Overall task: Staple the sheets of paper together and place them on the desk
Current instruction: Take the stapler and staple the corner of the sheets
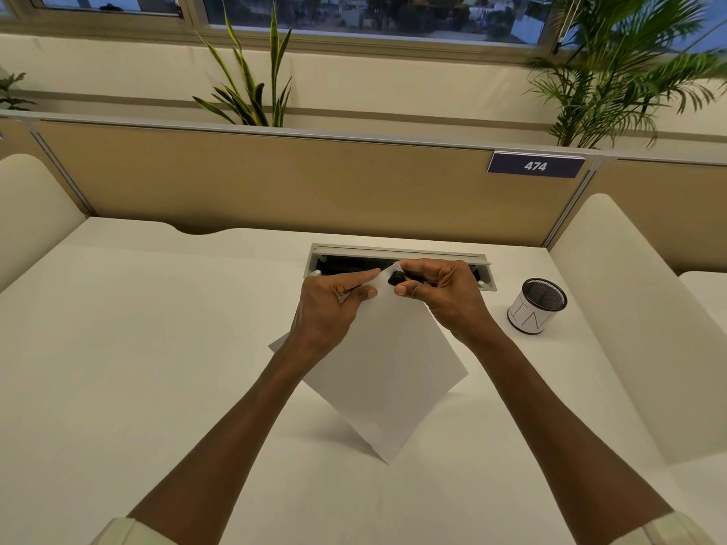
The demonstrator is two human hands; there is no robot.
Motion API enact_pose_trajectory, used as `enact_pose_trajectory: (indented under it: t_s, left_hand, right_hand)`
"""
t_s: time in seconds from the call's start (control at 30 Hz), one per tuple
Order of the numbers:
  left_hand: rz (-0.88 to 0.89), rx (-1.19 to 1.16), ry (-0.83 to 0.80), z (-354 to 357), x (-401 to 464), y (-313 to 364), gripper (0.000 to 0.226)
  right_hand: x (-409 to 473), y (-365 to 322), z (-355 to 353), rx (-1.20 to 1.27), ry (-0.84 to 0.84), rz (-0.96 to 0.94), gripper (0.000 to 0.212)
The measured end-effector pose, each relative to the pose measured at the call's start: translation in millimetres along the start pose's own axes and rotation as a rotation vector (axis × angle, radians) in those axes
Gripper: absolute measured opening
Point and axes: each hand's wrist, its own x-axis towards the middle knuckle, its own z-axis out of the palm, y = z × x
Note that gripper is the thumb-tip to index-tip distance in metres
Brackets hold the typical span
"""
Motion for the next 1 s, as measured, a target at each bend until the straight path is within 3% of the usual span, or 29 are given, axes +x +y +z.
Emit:
enact_pose_trajectory:
  t_s: [1.0]
  left_hand:
    - [-0.012, -0.023, -0.014, 1.5, -0.5, -3.7, 0.028]
  right_hand:
    - [2.0, 7.2, -0.8, 0.032, -0.008, -0.003, 0.027]
